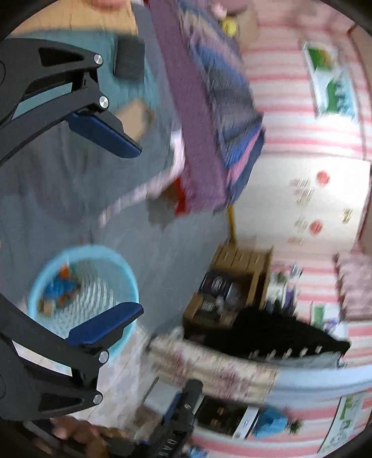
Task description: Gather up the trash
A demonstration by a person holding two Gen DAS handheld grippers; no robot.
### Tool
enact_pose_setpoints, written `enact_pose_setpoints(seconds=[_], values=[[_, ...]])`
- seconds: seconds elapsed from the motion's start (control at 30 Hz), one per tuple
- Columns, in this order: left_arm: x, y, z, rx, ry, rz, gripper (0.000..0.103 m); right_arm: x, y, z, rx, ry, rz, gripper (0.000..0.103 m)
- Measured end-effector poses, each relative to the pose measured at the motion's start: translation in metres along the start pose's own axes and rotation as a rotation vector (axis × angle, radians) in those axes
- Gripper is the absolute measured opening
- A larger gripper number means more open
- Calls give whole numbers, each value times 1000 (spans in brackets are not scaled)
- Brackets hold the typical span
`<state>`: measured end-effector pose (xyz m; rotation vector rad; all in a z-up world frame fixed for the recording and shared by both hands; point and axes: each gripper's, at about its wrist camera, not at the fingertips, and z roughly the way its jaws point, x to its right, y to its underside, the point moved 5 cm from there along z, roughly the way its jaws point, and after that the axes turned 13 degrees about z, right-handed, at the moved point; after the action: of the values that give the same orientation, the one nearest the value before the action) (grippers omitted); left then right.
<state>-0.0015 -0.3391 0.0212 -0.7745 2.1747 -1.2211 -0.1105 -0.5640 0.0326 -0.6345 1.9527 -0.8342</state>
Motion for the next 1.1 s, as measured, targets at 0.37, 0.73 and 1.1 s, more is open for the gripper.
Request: enact_pose_setpoints(seconds=[0.37, 0.73, 1.1], values=[[-135, 104, -98, -59, -327, -117, 98, -135, 92, 15, -163, -272, -253, 83], [-192, 151, -113, -122, -445, -191, 98, -240, 203, 6, -236, -375, -506, 84], [-232, 173, -151, -94, -558, -221, 98, -283, 242, 17, -226, -342, -463, 85]])
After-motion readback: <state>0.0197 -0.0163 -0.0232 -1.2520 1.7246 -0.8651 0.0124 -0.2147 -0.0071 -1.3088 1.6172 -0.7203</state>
